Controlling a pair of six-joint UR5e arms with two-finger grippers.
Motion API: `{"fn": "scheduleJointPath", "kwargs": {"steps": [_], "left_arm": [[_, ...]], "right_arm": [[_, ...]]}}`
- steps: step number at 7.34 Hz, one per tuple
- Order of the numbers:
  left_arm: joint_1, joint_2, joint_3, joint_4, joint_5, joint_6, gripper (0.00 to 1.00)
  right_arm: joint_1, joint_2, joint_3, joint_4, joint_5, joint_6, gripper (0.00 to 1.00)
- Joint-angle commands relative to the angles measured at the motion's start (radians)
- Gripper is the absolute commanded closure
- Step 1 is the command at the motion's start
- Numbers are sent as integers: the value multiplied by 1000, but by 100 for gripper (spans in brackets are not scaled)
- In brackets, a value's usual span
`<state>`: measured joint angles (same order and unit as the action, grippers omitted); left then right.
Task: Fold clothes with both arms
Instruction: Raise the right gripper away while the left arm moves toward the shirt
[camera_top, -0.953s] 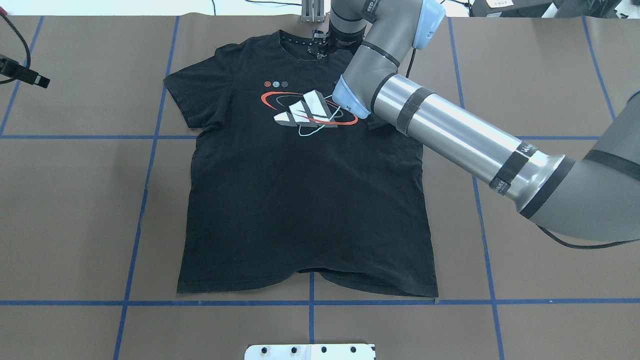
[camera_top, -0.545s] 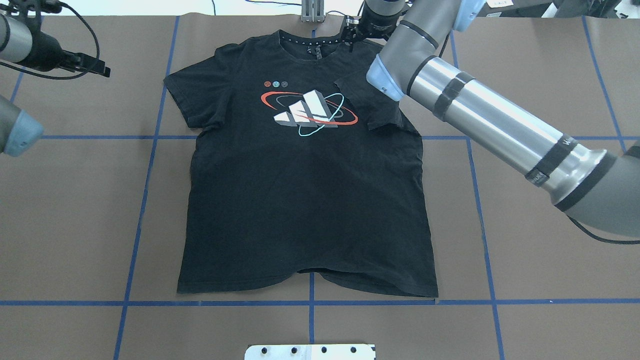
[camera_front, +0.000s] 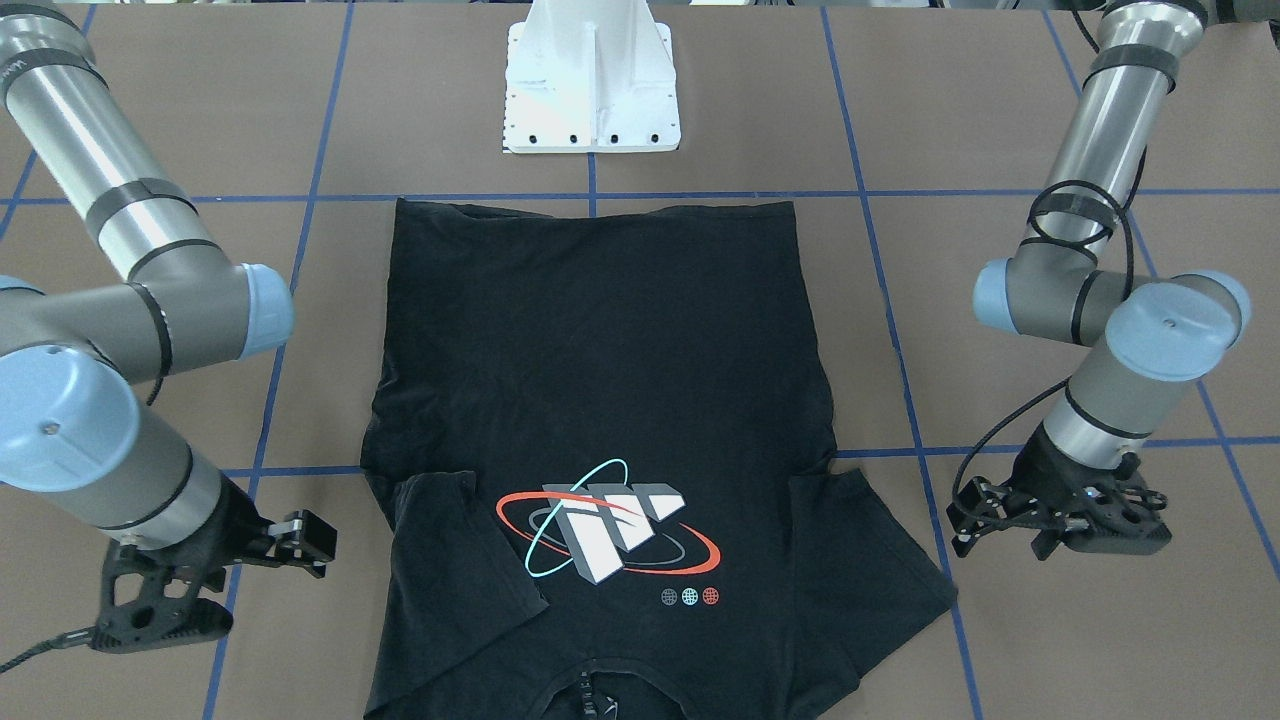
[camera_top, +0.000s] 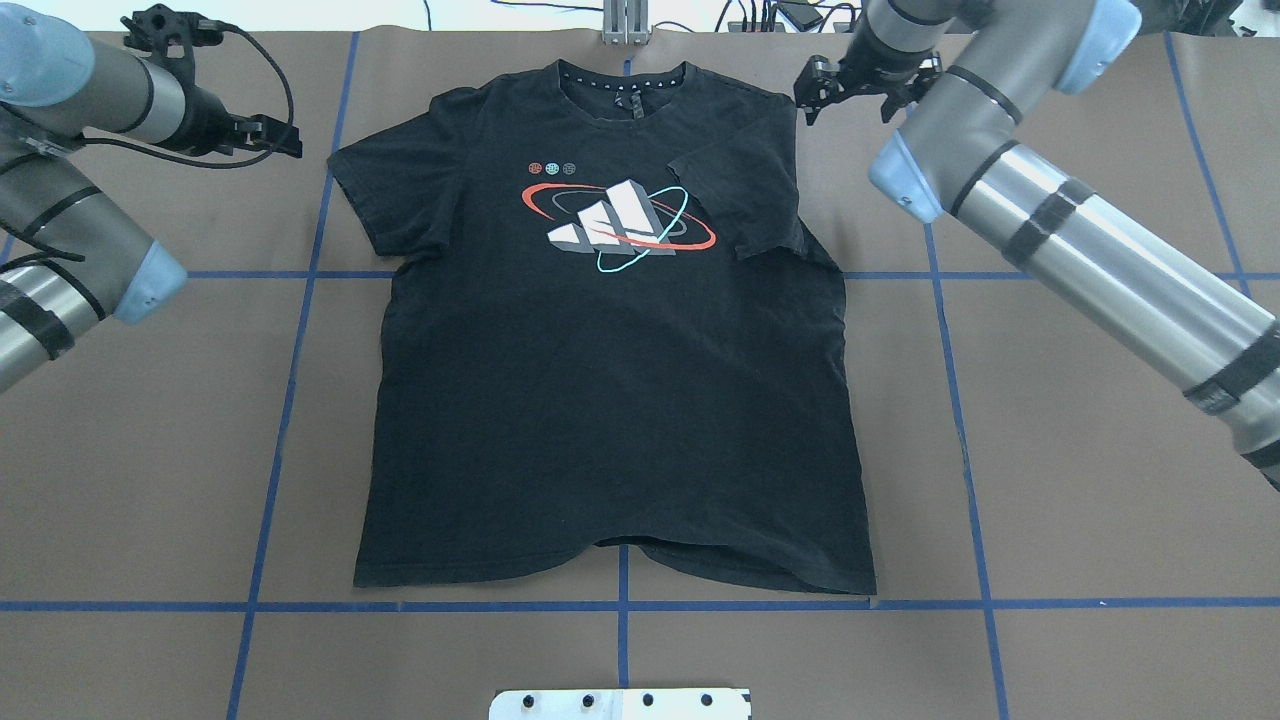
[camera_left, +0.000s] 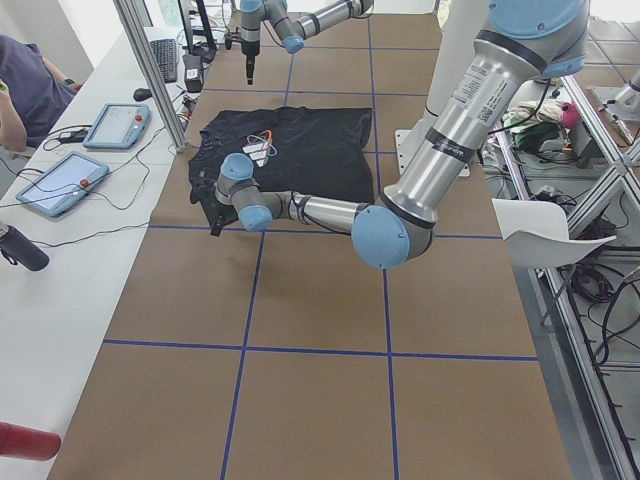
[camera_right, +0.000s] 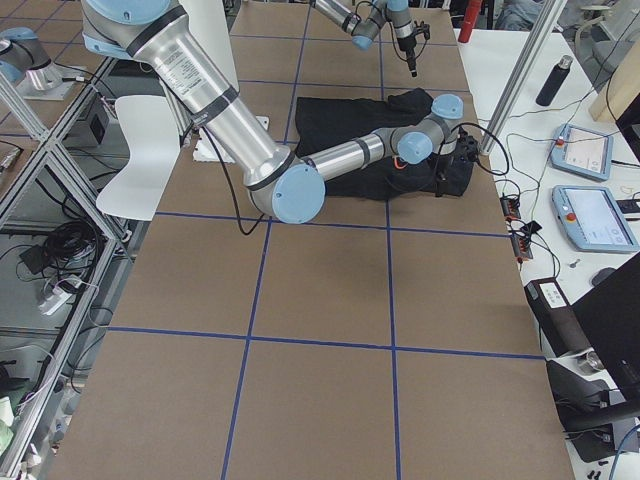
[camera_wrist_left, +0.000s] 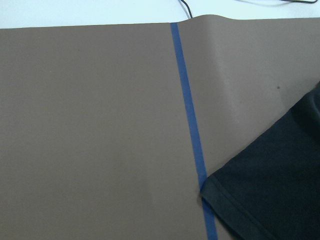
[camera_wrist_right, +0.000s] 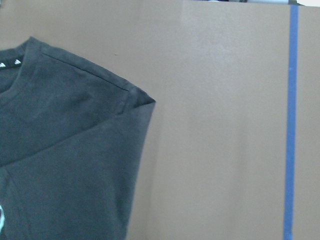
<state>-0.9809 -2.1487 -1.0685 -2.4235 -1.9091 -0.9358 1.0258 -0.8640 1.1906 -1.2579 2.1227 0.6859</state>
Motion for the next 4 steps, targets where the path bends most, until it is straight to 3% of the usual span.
{"fn": "scheduleJointPath", "kwargs": {"steps": [1, 3, 4], "left_arm": [[19, -78, 131, -55, 67, -40, 2], [39, -106, 211, -111, 91, -29, 3], [48, -106, 210, -112, 91, -23, 21]], "right_arm": [[17, -49, 32, 2, 16, -43, 0], [16, -49, 32, 3, 14, -43, 0], [14, -49, 30, 3, 13, -45, 0]]}}
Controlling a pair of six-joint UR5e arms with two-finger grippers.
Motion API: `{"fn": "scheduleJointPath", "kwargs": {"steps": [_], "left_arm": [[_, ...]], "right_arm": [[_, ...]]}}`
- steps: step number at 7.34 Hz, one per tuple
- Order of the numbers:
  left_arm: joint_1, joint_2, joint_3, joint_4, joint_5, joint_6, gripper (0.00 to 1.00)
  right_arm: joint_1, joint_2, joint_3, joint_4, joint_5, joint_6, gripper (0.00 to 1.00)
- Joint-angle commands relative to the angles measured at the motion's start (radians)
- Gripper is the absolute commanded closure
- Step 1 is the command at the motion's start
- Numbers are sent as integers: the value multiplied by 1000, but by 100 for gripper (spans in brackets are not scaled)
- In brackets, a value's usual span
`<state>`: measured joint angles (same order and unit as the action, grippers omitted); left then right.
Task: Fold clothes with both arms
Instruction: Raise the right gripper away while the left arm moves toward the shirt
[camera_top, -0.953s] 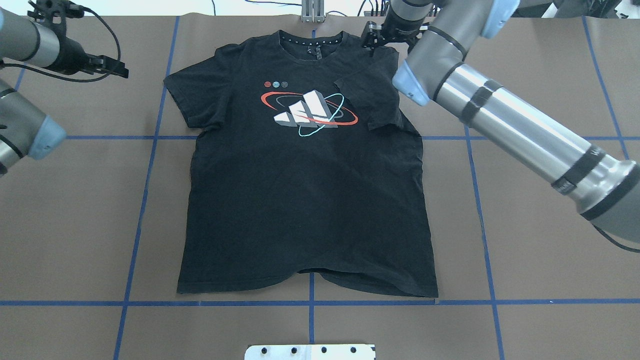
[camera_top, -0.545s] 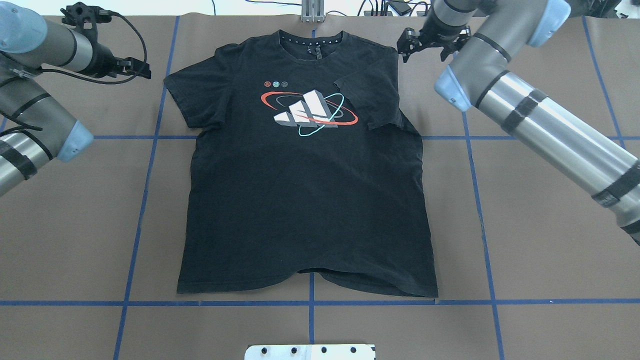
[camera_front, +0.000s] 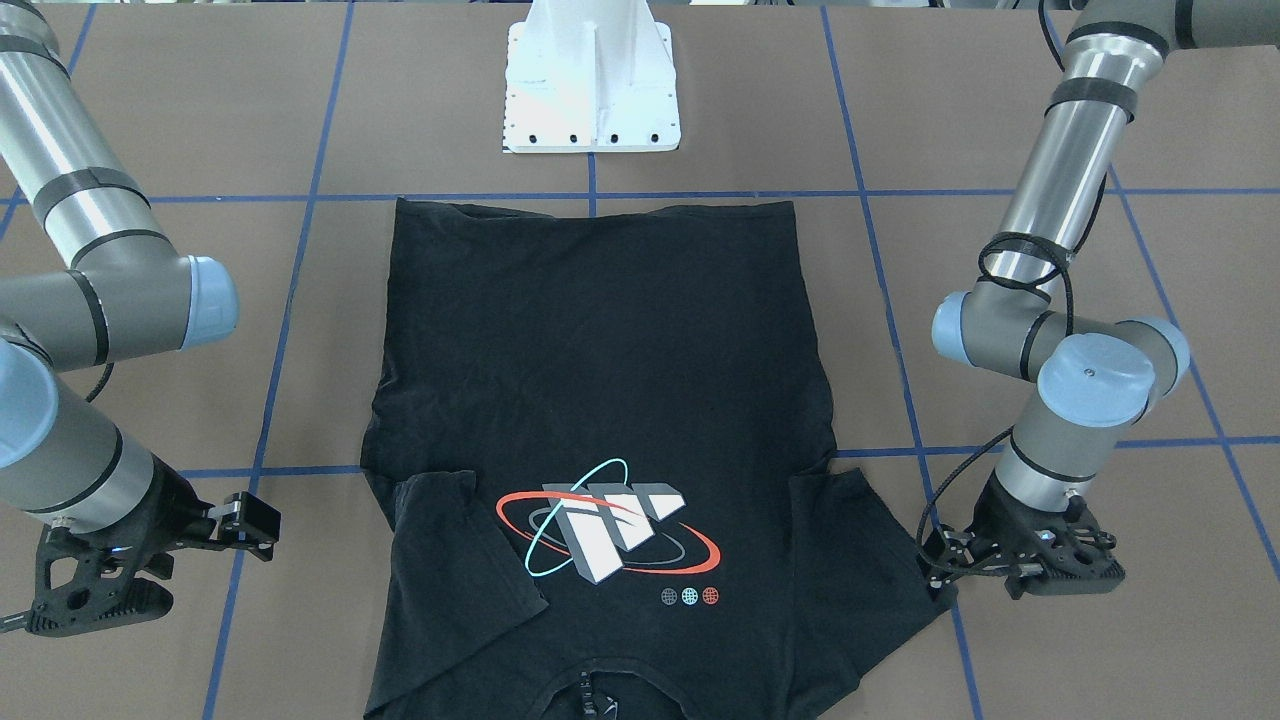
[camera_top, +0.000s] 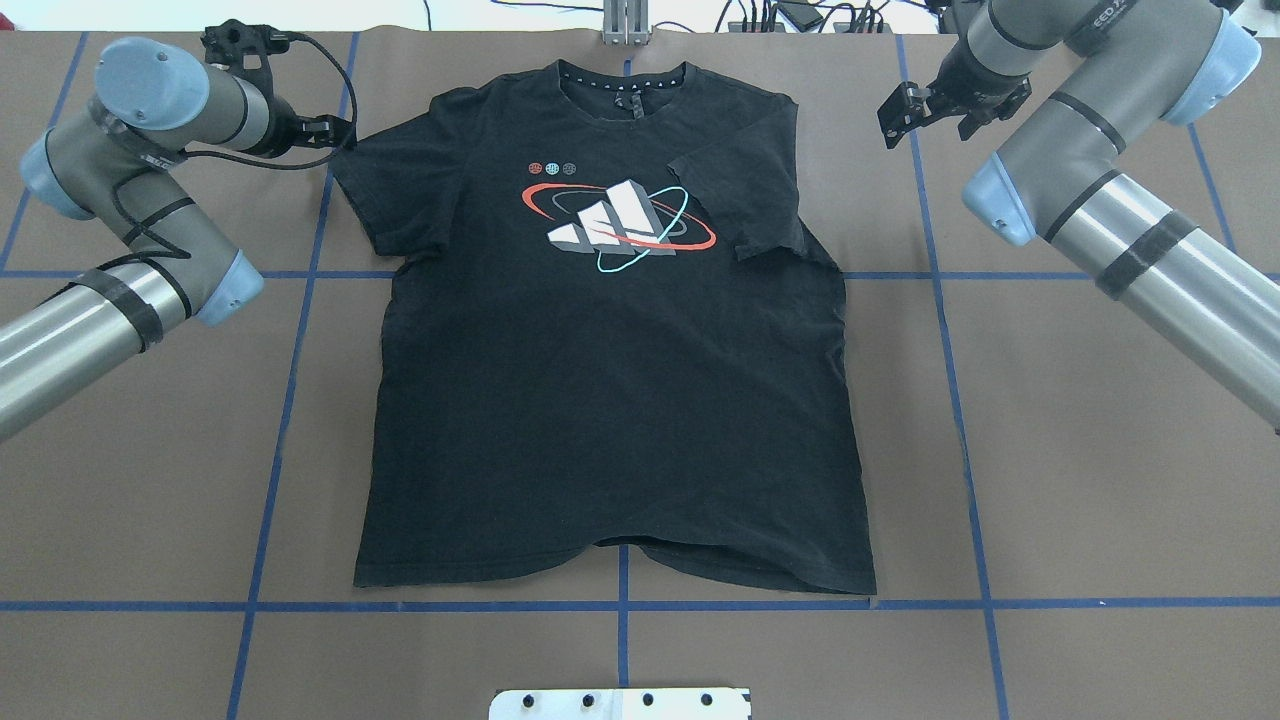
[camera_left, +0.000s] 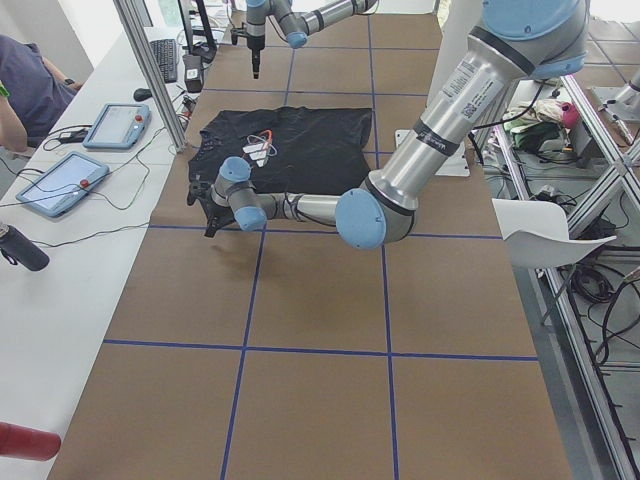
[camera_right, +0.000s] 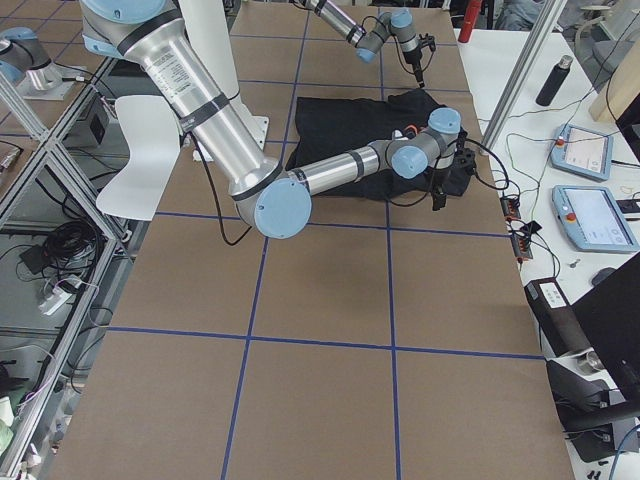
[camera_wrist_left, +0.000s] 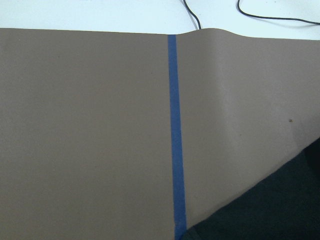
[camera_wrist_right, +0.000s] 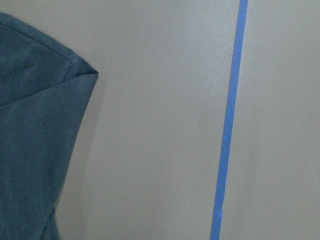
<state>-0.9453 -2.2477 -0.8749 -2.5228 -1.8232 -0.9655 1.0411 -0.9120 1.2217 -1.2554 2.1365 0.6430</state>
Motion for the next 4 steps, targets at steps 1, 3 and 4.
{"fn": "scheduleJointPath", "kwargs": {"steps": [1, 3, 4], "left_arm": [[20, -7, 16, -13, 5, 7, 34], [22, -7, 16, -13, 5, 8, 49], [22, -7, 16, -13, 5, 11, 59]], "right_arm": [[-1, -1, -2, 1, -3, -2, 0], [-3, 1, -4, 1, -3, -2, 0], [-3, 1, -4, 1, -4, -2, 0]]}}
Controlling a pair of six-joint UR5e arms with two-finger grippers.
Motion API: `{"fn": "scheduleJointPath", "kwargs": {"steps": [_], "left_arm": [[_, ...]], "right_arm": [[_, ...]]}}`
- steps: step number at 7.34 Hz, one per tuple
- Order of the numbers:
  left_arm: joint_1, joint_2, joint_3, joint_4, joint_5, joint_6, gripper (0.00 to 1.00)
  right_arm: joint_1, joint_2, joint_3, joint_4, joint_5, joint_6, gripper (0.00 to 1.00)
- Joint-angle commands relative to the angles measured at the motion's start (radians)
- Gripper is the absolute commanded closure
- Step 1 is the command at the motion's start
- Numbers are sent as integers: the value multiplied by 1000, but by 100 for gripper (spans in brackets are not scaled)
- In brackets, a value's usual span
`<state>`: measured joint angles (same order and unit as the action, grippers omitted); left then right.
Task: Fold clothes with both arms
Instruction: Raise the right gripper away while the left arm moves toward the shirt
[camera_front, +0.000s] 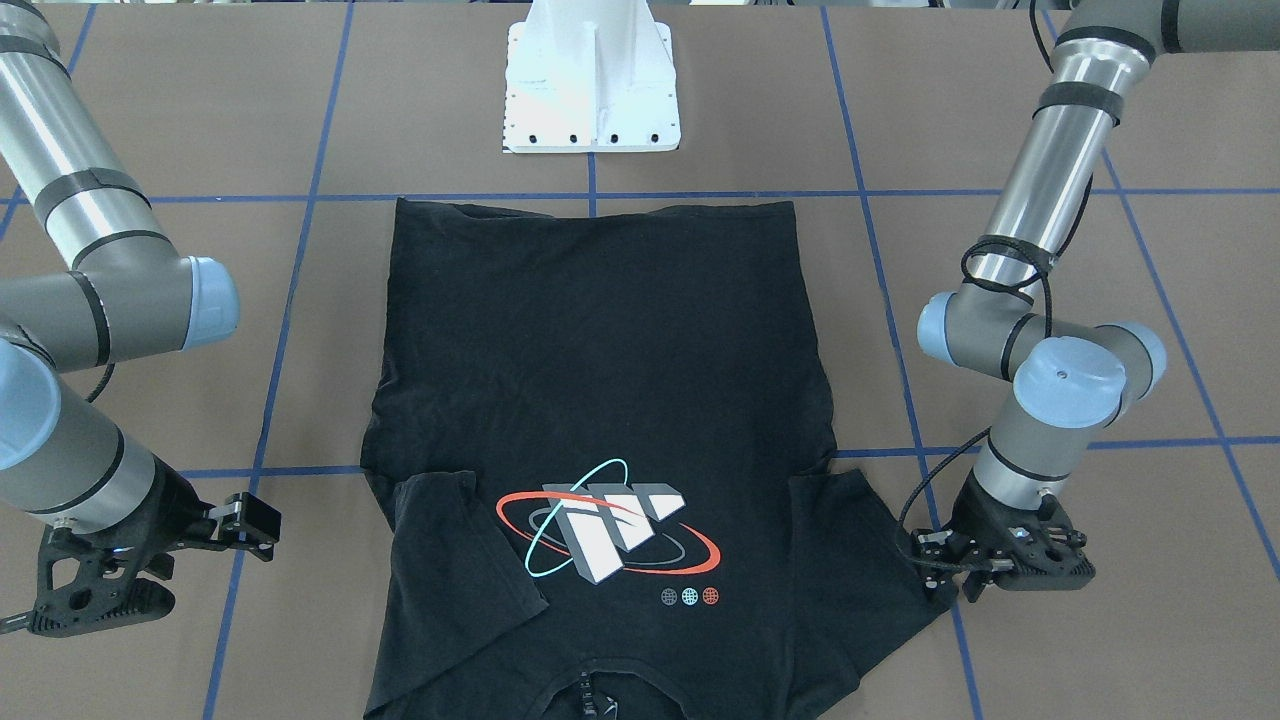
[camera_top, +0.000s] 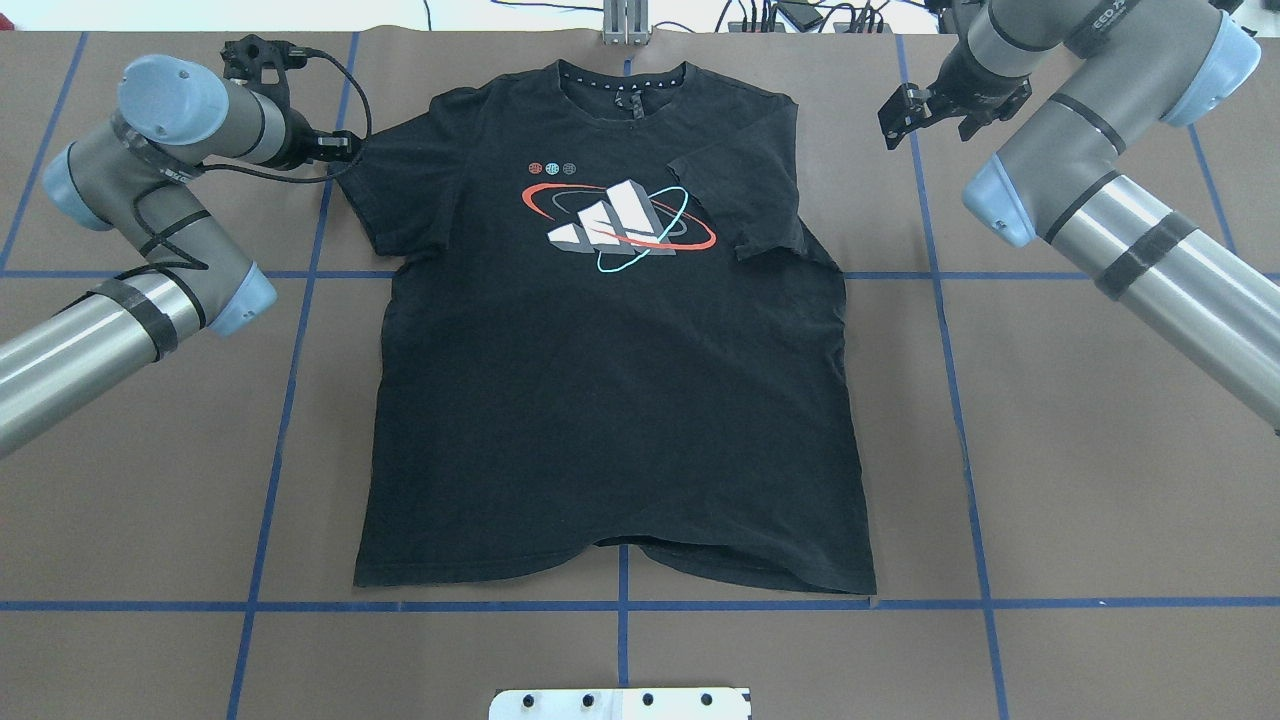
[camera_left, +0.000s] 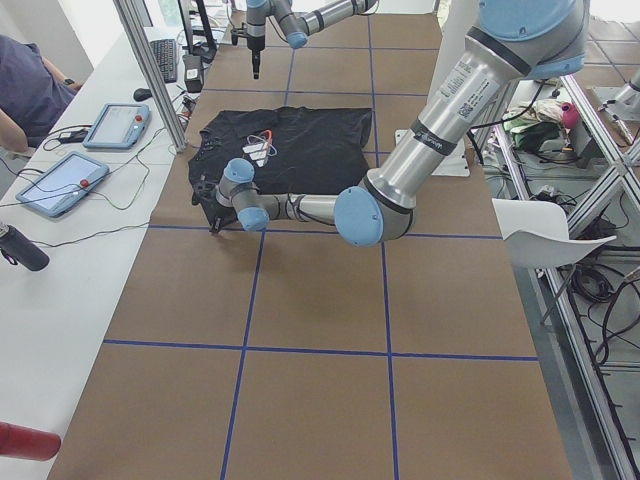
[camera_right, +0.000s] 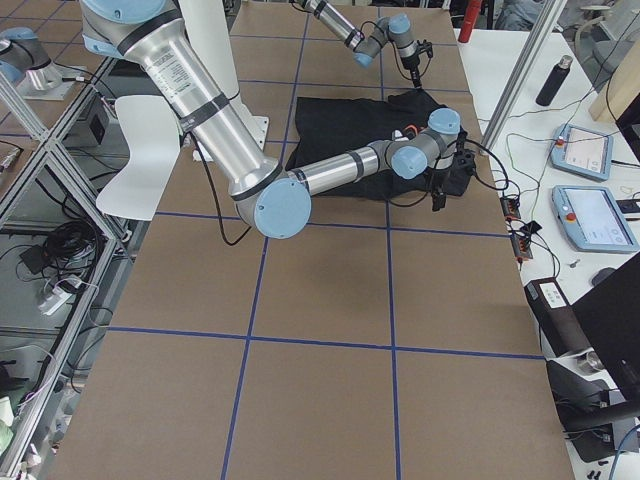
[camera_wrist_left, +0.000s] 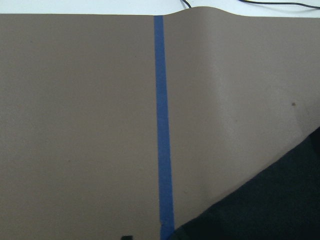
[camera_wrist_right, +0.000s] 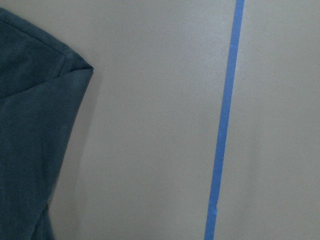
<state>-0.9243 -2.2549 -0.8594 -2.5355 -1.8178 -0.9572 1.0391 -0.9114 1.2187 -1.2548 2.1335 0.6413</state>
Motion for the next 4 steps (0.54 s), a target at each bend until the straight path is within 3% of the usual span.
{"fn": "scheduleJointPath", "kwargs": {"steps": [1, 2, 4], "left_arm": [[1, 0, 0, 0, 0, 3, 75], [1, -2, -1, 0, -1, 3, 96], [-11, 0, -16, 1, -4, 38, 100]], "right_arm": [[-1, 2, -1, 0, -1, 0, 0], [-1, 3, -1, 0, -1, 0, 0], [-2, 5, -1, -2, -3, 0, 0]]}}
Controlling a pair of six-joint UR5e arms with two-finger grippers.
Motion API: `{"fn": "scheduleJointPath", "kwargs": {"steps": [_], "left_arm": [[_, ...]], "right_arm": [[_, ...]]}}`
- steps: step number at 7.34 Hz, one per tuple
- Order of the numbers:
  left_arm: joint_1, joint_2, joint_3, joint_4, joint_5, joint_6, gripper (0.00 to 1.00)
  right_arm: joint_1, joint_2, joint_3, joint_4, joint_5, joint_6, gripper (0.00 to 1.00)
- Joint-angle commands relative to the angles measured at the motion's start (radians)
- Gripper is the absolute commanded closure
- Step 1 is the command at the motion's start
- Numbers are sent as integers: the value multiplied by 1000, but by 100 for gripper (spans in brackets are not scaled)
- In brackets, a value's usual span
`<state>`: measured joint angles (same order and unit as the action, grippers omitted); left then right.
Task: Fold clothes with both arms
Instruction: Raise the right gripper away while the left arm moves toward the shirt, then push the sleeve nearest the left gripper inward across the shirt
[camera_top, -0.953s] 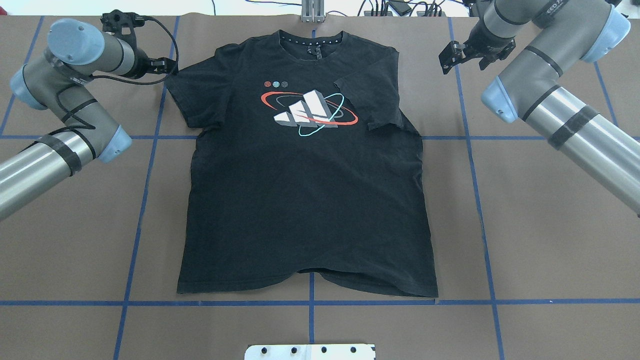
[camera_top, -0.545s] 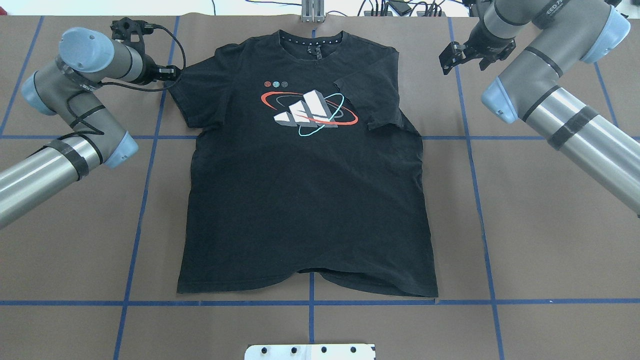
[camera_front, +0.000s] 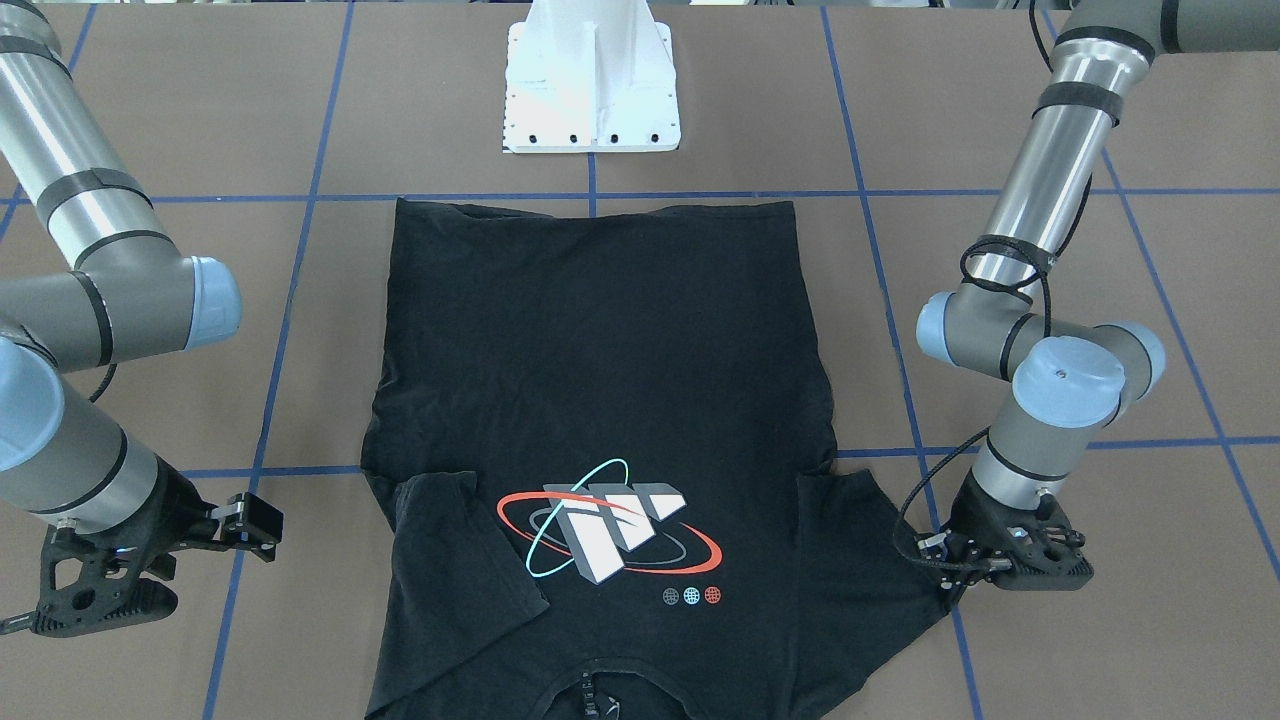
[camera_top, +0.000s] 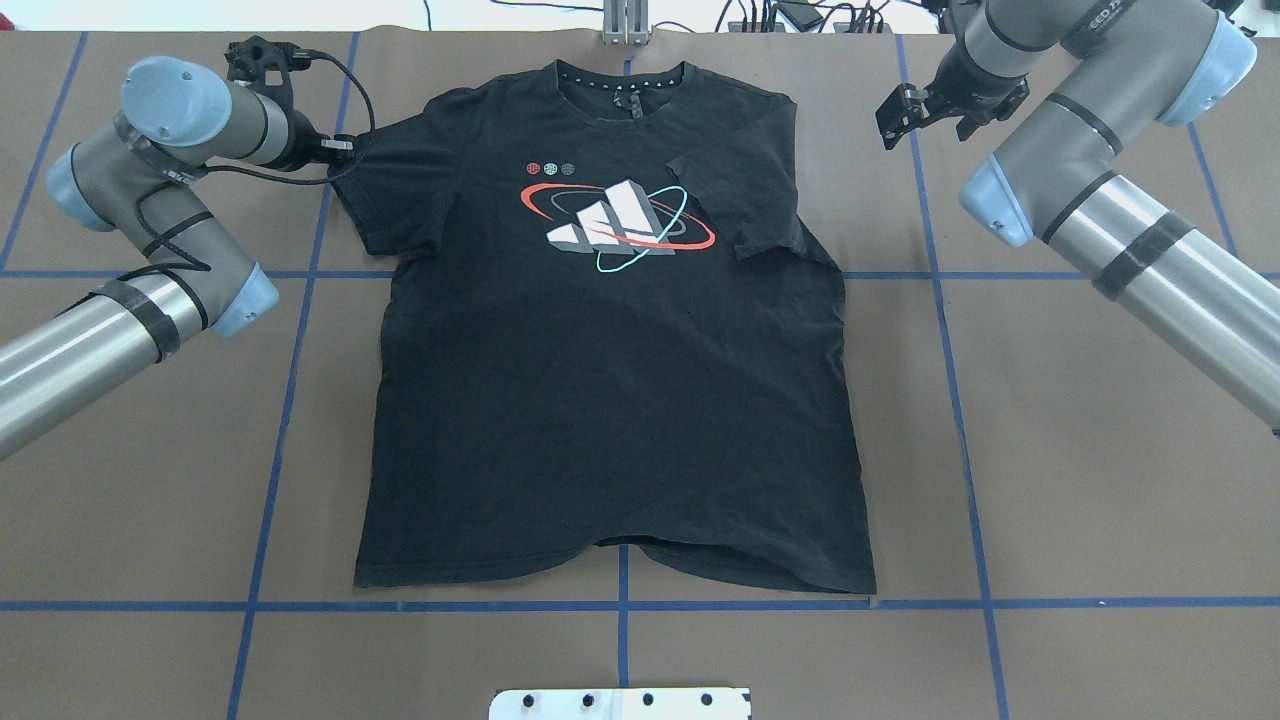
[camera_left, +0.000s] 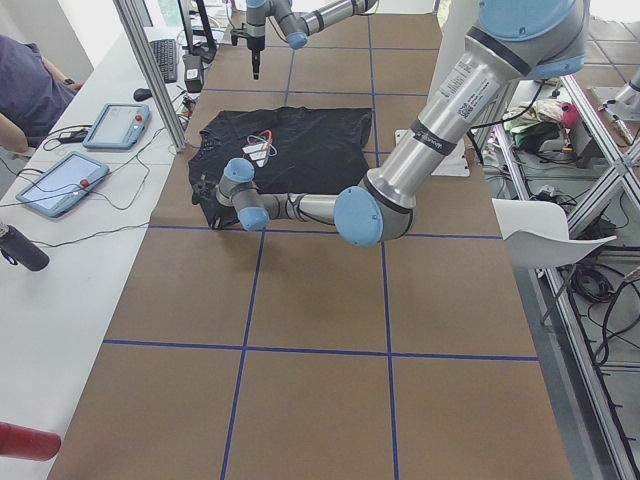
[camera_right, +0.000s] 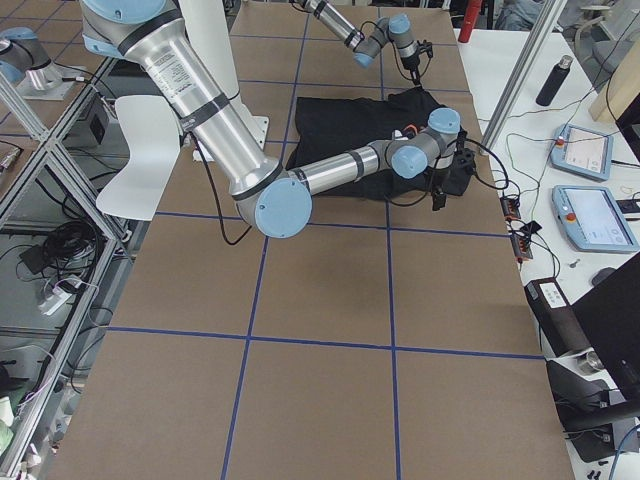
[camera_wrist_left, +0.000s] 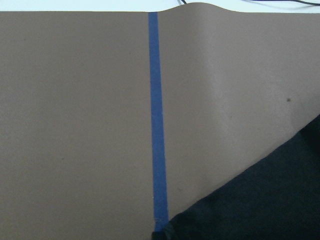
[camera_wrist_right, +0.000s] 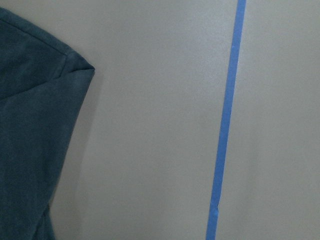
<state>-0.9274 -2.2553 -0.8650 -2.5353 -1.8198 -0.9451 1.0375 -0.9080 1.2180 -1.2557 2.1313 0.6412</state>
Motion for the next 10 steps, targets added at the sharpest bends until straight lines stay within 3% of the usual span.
{"fn": "scheduleJointPath", "kwargs": {"steps": [1, 3, 6, 8, 10], "left_arm": [[-11, 2, -43, 10, -7, 26, 100], [-11, -1, -90, 51, -21, 2, 100], [45, -65, -231, 298, -18, -185, 100], [122, -156, -209, 358, -12, -326, 100], [142, -281, -70, 363, -12, -412, 100]], "right_arm": [[-1, 3, 0, -1, -1, 2, 0], [-2, 4, 0, -1, -2, 2, 0], [-5, 6, 2, -1, -2, 9, 0], [-7, 4, 2, 1, -4, 11, 0], [-10, 1, 2, 1, -5, 11, 0]]}}
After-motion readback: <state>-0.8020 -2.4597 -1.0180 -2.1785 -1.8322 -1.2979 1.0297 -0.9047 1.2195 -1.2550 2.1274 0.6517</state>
